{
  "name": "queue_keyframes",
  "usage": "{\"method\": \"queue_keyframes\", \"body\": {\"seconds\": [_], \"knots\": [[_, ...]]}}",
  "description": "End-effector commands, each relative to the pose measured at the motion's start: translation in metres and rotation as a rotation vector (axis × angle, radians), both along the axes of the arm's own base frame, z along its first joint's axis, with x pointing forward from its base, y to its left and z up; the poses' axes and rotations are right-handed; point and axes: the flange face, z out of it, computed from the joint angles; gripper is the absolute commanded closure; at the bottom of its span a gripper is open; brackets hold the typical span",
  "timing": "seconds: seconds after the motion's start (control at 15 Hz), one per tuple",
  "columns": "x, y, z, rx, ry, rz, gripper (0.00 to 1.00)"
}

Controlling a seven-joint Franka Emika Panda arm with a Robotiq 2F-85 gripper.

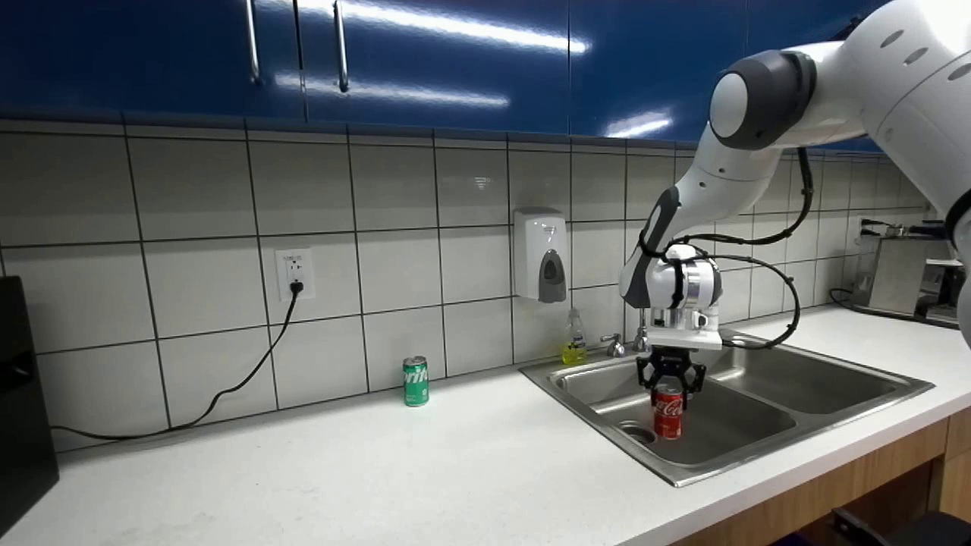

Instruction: Put the can in the left sink

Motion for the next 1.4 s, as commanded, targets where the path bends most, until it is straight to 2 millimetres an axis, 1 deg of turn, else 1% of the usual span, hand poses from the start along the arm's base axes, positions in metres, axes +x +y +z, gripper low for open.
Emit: {"method": "queue_keyframes", "body": {"seconds": [0.0,0.27,0.47,0.73,0.93,1.0,1.07,1.2,1.33], "knots": [[0.01,-0.012,-0.02,0.022,-0.026,-0.018,0.62],[0.011,-0.017,-0.045,0.026,-0.015,-0.027,0.62],[0.013,-0.019,-0.058,0.023,-0.004,-0.028,0.62],[0.016,-0.022,-0.068,0.022,0.0,-0.028,0.62],[0.018,-0.023,-0.067,0.02,-0.006,-0.029,0.62],[0.018,-0.023,-0.067,0.018,-0.006,-0.031,0.12],[0.018,-0.023,-0.065,0.017,-0.007,-0.029,0.09],[0.02,-0.019,-0.053,0.013,-0.017,-0.024,0.0],[0.023,-0.016,-0.037,0.009,-0.03,-0.019,0.0]]}}
